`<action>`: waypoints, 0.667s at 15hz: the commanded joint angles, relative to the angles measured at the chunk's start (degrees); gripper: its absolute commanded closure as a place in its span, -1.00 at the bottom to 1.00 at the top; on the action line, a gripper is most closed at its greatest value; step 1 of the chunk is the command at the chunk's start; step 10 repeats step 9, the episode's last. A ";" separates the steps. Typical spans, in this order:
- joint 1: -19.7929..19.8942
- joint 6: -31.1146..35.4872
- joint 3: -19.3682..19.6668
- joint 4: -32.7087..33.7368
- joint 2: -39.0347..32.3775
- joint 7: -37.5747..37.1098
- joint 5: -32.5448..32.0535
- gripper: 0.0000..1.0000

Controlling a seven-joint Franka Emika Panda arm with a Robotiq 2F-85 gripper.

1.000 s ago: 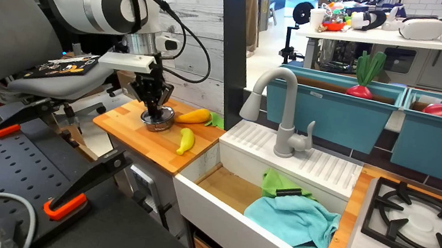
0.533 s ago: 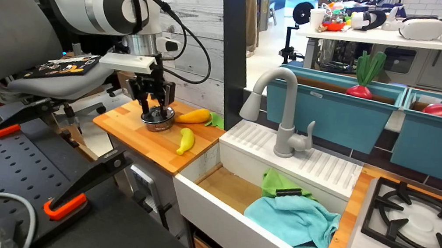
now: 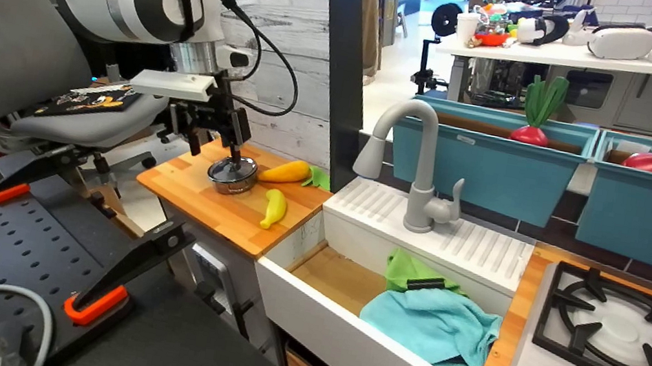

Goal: Put the lid on the pot

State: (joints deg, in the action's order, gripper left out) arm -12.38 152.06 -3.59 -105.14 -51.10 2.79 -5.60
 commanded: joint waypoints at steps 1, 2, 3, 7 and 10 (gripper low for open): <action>0.11 2.41 -2.61 -10.56 9.42 0.03 -0.19 -1.00; 0.17 2.73 -3.55 -12.60 11.22 0.11 0.07 -1.00; 0.57 1.92 -4.61 -13.97 12.61 0.92 0.22 -1.00; -0.07 0.83 -4.32 -11.87 11.15 0.02 0.04 -1.00; 0.05 0.83 -4.31 -12.39 11.50 0.05 0.05 -1.00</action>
